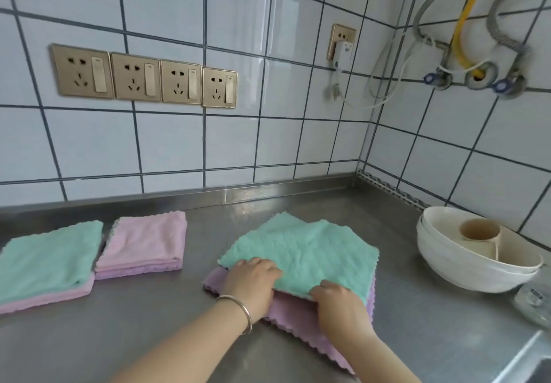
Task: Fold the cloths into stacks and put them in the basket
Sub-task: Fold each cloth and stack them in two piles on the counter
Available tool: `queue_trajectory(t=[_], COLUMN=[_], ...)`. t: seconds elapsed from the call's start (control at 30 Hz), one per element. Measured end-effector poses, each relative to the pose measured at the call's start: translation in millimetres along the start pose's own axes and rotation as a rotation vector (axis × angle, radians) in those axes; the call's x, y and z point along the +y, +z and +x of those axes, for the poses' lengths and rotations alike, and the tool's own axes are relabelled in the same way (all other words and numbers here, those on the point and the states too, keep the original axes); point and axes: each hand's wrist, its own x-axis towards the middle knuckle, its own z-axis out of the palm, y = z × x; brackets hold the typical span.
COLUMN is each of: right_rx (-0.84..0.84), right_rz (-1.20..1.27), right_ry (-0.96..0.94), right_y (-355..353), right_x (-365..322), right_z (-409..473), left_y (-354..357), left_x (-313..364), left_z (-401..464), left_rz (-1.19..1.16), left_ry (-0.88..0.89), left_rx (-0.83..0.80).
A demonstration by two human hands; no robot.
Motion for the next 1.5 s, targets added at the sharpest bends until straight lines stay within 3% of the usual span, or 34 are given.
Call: queue_trajectory(t=[0.1, 0.2, 0.3, 0.33, 0.43, 0.5, 0.6, 0.7, 0.83, 0.9, 1.03, 1.17, 1.33, 1.4, 1.5], right_rx=[-0.036, -0.081, -0.139, -0.055, 0.404, 0.539, 0.628, 0.592, 0.248, 0.211, 0.345, 0.519, 0.480, 0.373, 0.175], right_rz=[0.124, 0.147, 0.091, 0.059, 0.192, 0.327, 0.418, 0.448, 0.389, 0.407, 0.481, 0.596, 0.617, 0.558, 0.476], right_ry=[0.092, 0.089, 0.009, 0.004, 0.084, 0.150, 0.057, 0.027, 0.036, 0.002, -0.083, -0.248, -0.495, -0.519, -0.585], right_y=[-7, -16, -40, -53, -97, -126, -160, -176, -160, -159, -186, -198, -153, -118, -61], right_x=[18, 29, 34, 35, 27, 11, -18, -50, -111, -146, -182, -201, -198, -192, -186], right_z=[-6, 0, 25, 34, 59, 70, 83, 103, 124, 131, 133, 93, 10, -25, -86], left_y=[15, -3, -24, -35, -73, -97, -141, -184, -200, -208, -253, -283, -226, -185, -120], left_x=[-15, -21, -27, -27, -37, -44, -66, -106, -166, -192, -211, -202, -166, -154, -136], left_z=[9, 15, 26, 28, 23, 13, -8, -39, -85, -109, -139, -199, -305, -340, -389], left_rz=[0.062, -0.182, -0.237, -0.231, -0.188, -0.211, -0.216, -0.175, -0.069, 0.001, 0.109, 0.062, 0.050, 0.084, -0.053], left_ry=[-0.146, -0.287, -0.361, -0.351, -0.366, -0.360, -0.253, -0.230, -0.402, -0.457, -0.506, -0.482, -0.329, -0.288, -0.282], left_rx=[0.042, 0.174, 0.312, 0.352, 0.510, 0.622, 0.723, 0.631, 0.359, 0.323, 0.561, 0.745, 0.626, 0.498, 0.298])
